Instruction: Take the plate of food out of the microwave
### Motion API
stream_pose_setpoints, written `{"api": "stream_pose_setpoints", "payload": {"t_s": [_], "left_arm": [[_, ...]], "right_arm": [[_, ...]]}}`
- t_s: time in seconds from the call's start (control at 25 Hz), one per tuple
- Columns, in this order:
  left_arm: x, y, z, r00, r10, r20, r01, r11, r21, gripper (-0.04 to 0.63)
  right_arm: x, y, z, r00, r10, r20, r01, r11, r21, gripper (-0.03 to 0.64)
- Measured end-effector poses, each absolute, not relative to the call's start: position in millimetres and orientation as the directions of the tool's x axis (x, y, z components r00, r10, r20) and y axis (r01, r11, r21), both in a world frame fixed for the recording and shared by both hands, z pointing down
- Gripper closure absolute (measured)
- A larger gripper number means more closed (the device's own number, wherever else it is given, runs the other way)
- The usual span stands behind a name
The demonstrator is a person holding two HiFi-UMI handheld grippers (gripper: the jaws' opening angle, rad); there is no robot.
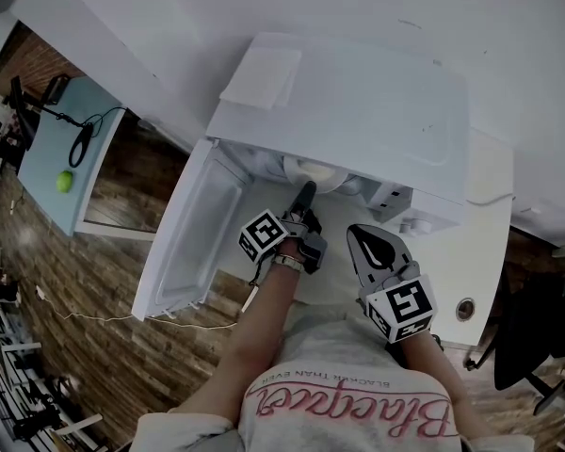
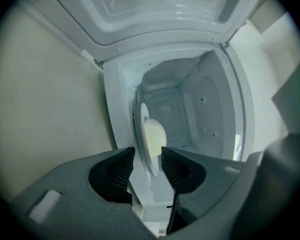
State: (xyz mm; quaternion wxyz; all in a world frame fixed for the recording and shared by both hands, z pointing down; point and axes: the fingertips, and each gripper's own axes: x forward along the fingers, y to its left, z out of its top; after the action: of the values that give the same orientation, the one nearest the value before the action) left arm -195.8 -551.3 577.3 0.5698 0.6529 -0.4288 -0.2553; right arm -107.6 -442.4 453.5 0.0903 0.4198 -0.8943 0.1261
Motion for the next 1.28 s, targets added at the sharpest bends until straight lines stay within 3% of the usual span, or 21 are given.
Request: {"api": "stream_pose_setpoints", "payload": {"t_s": [0.2, 0.4, 0.88, 0.96, 1.28], "left_arm": [[-196.8, -554.6, 583.7, 0.485, -0.834, 0.261, -0.275, 0.138, 0.952, 0.414], [-199.2, -554.6, 589.4, 0.456, -0.814, 0.360, -0.311, 0.234, 0.921, 0.471], [-199.7, -553.2, 586.1, 0.463, -0.811, 0.359, -0.269, 0.258, 0.928, 0.521], [-200.4, -554.0, 583.5, 0.459, -0.813, 0.359, -0.275, 0.254, 0.927, 0.555], [-207.5, -553.6, 582.3, 0.452, -0.827, 0.334, -0.219, 0.260, 0.940, 0.570]], "right_arm": [[-106.0, -444.6, 456.3, -0.628, -0.730, 0.270, -0.777, 0.611, -0.154, 0.606], [-106.4, -444.0, 457.3, -0.626, -0.730, 0.276, -0.778, 0.611, -0.149, 0.606], [-111.3, -439.2, 457.8, -0.633, -0.722, 0.281, -0.770, 0.625, -0.129, 0.606], [-112.2, -437.0, 456.9, -0.634, -0.721, 0.280, -0.768, 0.629, -0.119, 0.606], [-110.0, -431.0, 451.9, -0.624, -0.732, 0.272, -0.776, 0.622, -0.105, 0.606]]}}
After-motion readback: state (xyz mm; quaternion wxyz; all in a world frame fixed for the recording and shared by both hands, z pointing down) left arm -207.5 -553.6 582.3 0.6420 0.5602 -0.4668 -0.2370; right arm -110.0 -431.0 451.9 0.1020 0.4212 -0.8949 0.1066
